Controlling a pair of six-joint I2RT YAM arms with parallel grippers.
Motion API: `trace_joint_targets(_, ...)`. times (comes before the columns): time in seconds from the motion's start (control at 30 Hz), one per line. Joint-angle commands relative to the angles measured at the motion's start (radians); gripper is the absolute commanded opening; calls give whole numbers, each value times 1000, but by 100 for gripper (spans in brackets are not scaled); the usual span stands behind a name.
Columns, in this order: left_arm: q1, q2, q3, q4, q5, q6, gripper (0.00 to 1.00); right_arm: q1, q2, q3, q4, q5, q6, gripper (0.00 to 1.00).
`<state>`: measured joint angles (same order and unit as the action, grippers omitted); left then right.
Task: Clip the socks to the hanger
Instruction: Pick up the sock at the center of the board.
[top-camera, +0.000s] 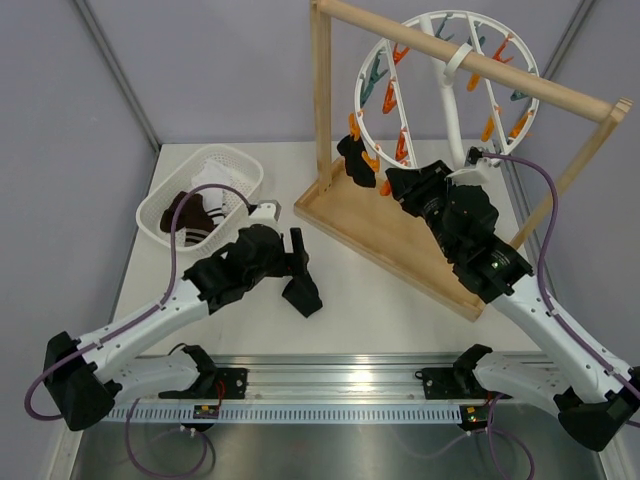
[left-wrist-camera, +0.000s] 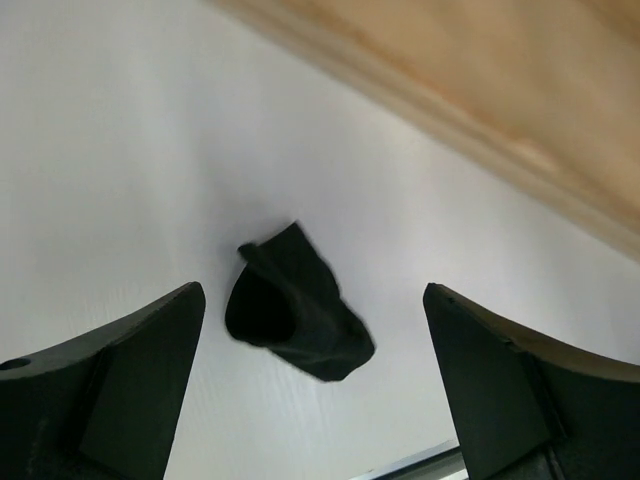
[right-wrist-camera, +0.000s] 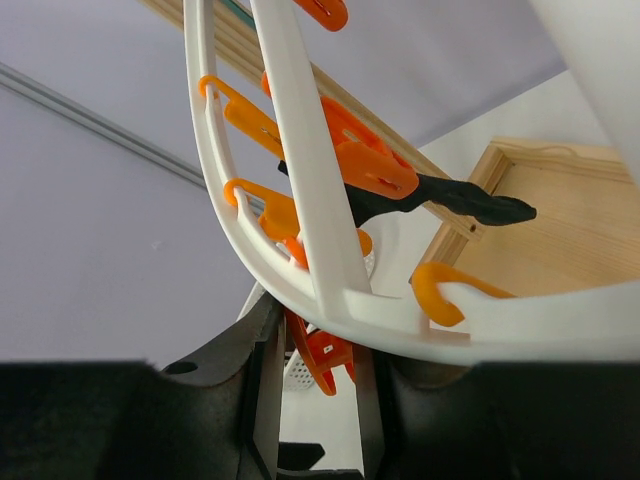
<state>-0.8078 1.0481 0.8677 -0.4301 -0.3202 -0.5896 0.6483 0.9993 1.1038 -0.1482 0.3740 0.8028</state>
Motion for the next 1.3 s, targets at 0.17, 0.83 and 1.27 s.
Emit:
trace_joint_targets(0.17, 88, 124, -30, -45, 84, -66, 86, 7, 29, -41, -34, -93, -48, 0)
trace_joint_targets(0.83, 177, 359, 7, 126, 566, -64, 40, 7, -51, -71, -42, -37, -91, 0)
trace_joint_targets(1.27, 171, 224, -217, 91, 504, -55, 6, 7, -47, -70, -37, -47, -93, 0)
